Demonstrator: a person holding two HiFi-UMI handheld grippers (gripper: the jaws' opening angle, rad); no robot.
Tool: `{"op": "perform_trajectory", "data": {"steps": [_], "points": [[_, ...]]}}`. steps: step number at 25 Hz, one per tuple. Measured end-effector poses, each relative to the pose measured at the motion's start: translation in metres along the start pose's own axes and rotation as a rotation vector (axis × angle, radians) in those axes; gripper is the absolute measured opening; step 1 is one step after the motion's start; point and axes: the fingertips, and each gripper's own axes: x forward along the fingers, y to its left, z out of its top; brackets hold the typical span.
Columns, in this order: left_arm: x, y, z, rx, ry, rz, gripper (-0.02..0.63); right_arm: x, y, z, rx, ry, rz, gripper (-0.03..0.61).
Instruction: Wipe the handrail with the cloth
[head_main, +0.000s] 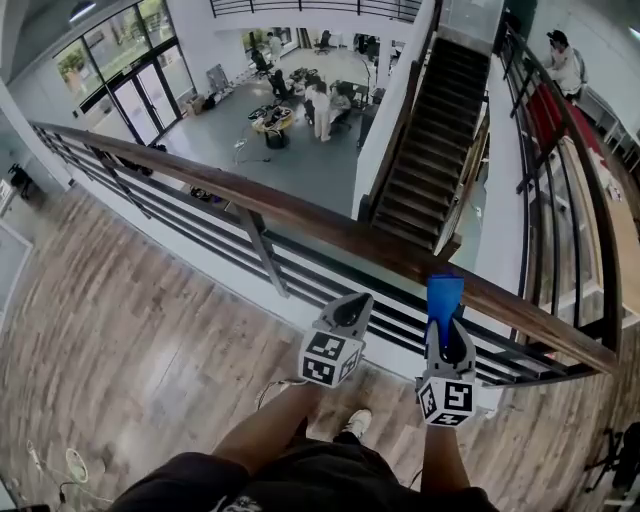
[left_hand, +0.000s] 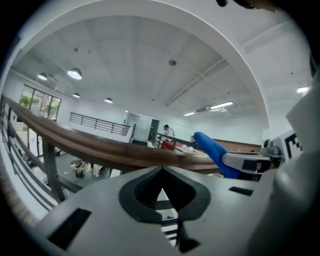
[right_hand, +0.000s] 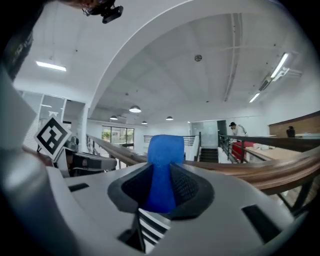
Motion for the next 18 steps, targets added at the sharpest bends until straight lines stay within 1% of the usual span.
{"op": "perform_trajectory", "data": {"steps": [2, 4, 8, 10, 12, 14, 18], "points": [[-0.023, 0.053, -0.011, -0.052, -0.006, 0.083, 0.003, 0.030, 0.051, -0.011, 0.001, 0.001, 0.070, 0.109], [-0.043, 0.102, -0.021, -0.078, -0.009, 0.150, 0.003, 0.064, 0.098, -0.030, 0.002, 0.037, 0.118, 0.109], [-0.074, 0.189, -0.037, -0.064, -0.001, 0.253, 0.003, 0.143, 0.186, -0.081, 0.005, 0.189, 0.189, 0.109], [-0.087, 0.227, -0.040, -0.055, -0.007, 0.284, 0.003, 0.180, 0.228, -0.099, 0.009, 0.245, 0.223, 0.107], [-0.098, 0.258, -0.041, -0.046, -0.016, 0.292, 0.003, 0.215, 0.261, -0.109, 0.009, 0.275, 0.230, 0.107], [-0.107, 0.289, -0.044, -0.044, -0.015, 0.305, 0.003, 0.251, 0.287, -0.118, 0.013, 0.298, 0.219, 0.107], [-0.119, 0.355, -0.051, -0.035, 0.003, 0.365, 0.003, 0.324, 0.329, -0.136, 0.017, 0.342, 0.177, 0.106]]}}
